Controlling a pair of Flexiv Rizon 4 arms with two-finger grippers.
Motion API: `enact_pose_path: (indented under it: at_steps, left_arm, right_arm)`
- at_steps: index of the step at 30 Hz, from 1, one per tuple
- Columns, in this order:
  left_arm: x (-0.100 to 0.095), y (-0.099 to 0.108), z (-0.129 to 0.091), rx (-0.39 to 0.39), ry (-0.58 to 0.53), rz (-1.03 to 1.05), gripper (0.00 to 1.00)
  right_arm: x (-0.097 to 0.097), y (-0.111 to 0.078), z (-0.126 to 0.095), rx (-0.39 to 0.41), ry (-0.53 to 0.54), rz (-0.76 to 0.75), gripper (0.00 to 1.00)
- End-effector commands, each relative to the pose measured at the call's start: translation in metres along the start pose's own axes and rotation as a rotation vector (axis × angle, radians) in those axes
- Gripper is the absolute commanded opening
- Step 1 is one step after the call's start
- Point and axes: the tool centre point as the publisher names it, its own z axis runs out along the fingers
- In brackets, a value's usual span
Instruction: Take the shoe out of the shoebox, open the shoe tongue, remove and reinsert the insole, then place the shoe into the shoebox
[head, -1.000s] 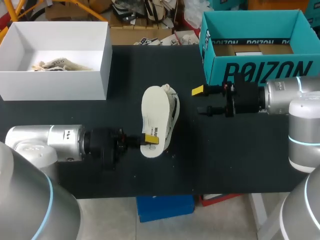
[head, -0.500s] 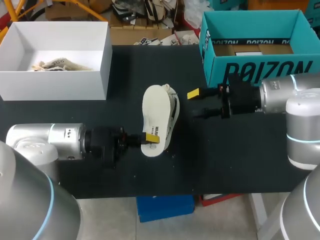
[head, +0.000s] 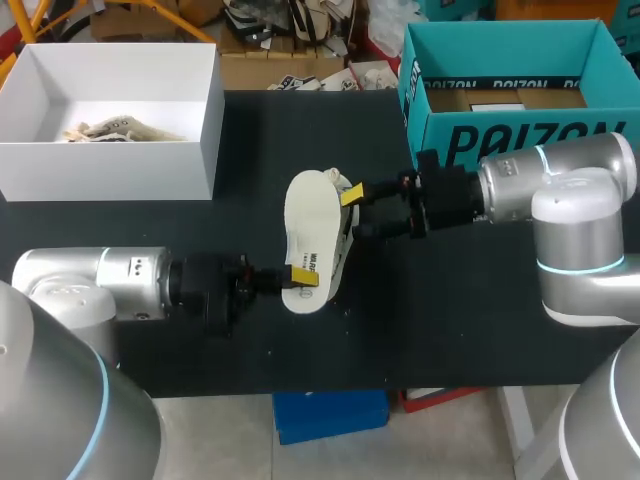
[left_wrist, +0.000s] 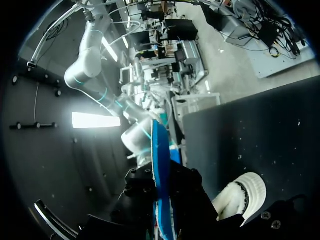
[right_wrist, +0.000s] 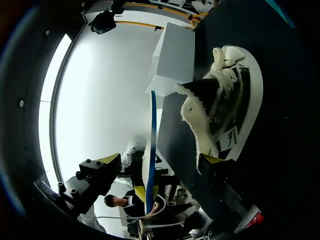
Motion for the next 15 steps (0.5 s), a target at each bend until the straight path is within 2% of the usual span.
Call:
enact_pose_path:
  at_steps: [1,7,12,14,15]
  left_arm:
    - [0.000,-0.001,0.002,-0.003,0.005,0.002,0.00]
    - [0.000,-0.001,0.002,-0.003,0.005,0.002,0.00]
    - [0.000,-0.001,0.002,-0.003,0.005,0.002,0.00]
    - [0.000,-0.001,0.002,-0.003,0.005,0.002,0.00]
    - [0.000,-0.001,0.002,-0.003,0.005,0.002,0.00]
  right_arm:
    - [0.002,-0.003,0.009,-0.019,-0.001,0.004,1.00]
    - [0.004,-0.005,0.018,-0.021,0.004,0.010,0.98]
    - [0.006,-0.004,0.026,-0.020,0.010,0.010,0.69]
    - [0.006,-0.003,0.028,-0.016,0.012,0.009,0.51]
    - [0.006,-0.003,0.030,-0.014,0.013,0.009,0.49]
